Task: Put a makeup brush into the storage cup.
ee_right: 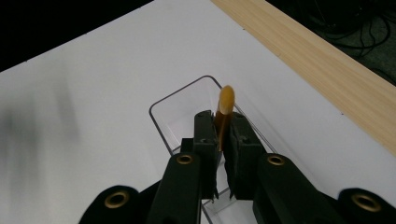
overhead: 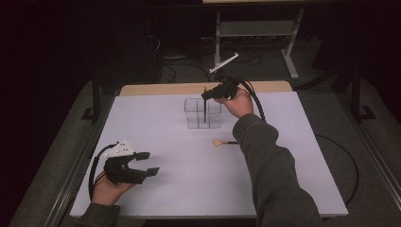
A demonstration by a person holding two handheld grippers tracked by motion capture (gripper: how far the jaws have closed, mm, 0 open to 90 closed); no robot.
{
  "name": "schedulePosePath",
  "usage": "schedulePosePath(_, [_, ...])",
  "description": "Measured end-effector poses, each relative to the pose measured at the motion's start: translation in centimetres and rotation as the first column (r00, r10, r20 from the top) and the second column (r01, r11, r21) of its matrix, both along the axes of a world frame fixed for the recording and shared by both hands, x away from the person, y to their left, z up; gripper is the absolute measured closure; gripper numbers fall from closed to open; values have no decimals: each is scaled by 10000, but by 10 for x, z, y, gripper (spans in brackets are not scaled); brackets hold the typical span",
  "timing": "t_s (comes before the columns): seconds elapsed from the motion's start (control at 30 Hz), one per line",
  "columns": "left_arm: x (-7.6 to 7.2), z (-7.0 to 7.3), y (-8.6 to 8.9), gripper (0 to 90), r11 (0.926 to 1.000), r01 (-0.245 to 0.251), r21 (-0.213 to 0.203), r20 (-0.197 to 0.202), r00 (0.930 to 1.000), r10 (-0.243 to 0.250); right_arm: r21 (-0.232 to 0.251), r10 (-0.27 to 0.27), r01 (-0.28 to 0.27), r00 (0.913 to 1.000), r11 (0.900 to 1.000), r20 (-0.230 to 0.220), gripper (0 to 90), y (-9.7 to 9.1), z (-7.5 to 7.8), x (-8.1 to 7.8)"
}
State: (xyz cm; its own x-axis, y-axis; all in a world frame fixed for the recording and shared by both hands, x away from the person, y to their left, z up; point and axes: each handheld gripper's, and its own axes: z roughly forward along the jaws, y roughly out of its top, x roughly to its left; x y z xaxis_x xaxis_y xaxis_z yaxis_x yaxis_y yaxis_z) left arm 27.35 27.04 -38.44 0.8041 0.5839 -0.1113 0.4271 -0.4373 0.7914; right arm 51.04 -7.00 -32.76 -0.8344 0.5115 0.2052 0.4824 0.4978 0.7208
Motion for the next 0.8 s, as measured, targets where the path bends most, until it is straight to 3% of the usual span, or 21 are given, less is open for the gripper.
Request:
schedulePosePath(0.17, [1,-1,0,295,10000,5,-10,-6,10000,-5,-41,18,-18,10000,10000,-68,823,0,-2,-1])
schedulePosePath(0.23, [1,-1,0,296,10000,44,15,0,10000,-44,-151,83,-81,9999,9999,132,822,-1,-4,0])
schedulePosePath(0.3, [1,-1,0,296,10000,31,24,-41,10000,-31,-30,-37,37,9999,10000,-137,820,-1,-4,-1])
schedulePosePath(0.37, [1,-1,0,294,10000,31,-4,-41,10000,-31,-43,-8,8,10000,10000,-72,813,-2,-5,-1])
schedulePosePath(0.5, [1,0,1,292,10000,42,11,30,10000,-42,-11,46,-46,10000,10000,-43,720,-4,-8,-2])
schedulePosePath(0.67, [2,-2,-1,291,9997,174,153,67,9998,-175,-32,-18,18,9999,10000,-142,682,-6,-9,-5])
schedulePosePath(0.7, [1,-2,-2,291,10000,77,48,-90,9999,-77,-14,26,-26,10000,10000,-75,676,-8,-9,-4])
schedulePosePath(0.8, [2,-2,-1,291,9997,188,155,72,9998,-189,-41,-82,82,10000,10000,-7,665,-13,-6,-6])
